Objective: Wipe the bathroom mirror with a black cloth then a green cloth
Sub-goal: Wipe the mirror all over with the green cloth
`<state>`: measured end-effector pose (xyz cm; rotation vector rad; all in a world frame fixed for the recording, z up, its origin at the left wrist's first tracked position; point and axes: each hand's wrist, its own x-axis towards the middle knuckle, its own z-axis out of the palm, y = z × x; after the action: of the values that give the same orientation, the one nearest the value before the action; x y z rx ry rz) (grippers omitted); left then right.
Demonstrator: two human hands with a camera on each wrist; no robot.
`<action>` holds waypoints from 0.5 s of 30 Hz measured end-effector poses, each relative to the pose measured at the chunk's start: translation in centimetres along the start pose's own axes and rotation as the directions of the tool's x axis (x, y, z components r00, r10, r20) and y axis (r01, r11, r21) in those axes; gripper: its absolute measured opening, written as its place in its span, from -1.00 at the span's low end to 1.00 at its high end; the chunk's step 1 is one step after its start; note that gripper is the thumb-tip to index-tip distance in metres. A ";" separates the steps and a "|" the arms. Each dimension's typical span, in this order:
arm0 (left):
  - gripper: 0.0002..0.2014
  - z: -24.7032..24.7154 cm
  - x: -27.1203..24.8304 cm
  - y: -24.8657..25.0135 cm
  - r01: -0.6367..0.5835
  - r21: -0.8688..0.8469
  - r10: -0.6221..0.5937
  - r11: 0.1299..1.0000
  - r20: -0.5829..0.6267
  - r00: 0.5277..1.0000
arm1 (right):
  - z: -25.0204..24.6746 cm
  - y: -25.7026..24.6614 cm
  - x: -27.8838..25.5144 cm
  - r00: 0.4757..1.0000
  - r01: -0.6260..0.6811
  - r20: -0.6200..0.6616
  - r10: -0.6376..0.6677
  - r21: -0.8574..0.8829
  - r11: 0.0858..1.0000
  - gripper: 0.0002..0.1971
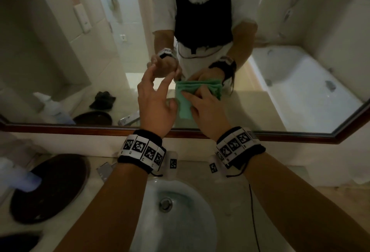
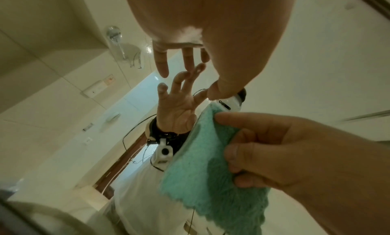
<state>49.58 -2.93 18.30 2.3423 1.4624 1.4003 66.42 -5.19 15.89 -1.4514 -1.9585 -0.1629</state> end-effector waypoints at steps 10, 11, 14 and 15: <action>-0.29 1.3 -2.3 0.0 0.090 0.005 -0.090 0.996 0.012 0.996 | 2.7 0.9 -3.9 0.955 -0.216 0.235 0.180 0.139 0.966 -0.43; -0.28 1.4 -2.3 0.0 0.094 0.008 -0.094 0.996 0.016 0.995 | 2.8 0.9 -4.1 0.951 -0.224 0.248 0.185 0.139 0.965 -0.42; -0.28 1.6 -2.3 0.1 0.109 0.022 -0.110 0.994 0.024 0.994 | 3.2 1.1 -4.6 0.939 -0.209 0.307 0.157 0.144 0.967 -0.40; -0.27 1.6 -2.2 0.1 0.113 0.030 -0.114 0.993 0.026 0.993 | 3.3 1.2 -4.7 0.936 -0.200 0.322 0.142 0.154 0.968 -0.39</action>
<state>50.51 -4.02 15.92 2.2454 1.5907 1.3229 66.70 -6.92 10.22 -1.5883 -2.0117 0.3373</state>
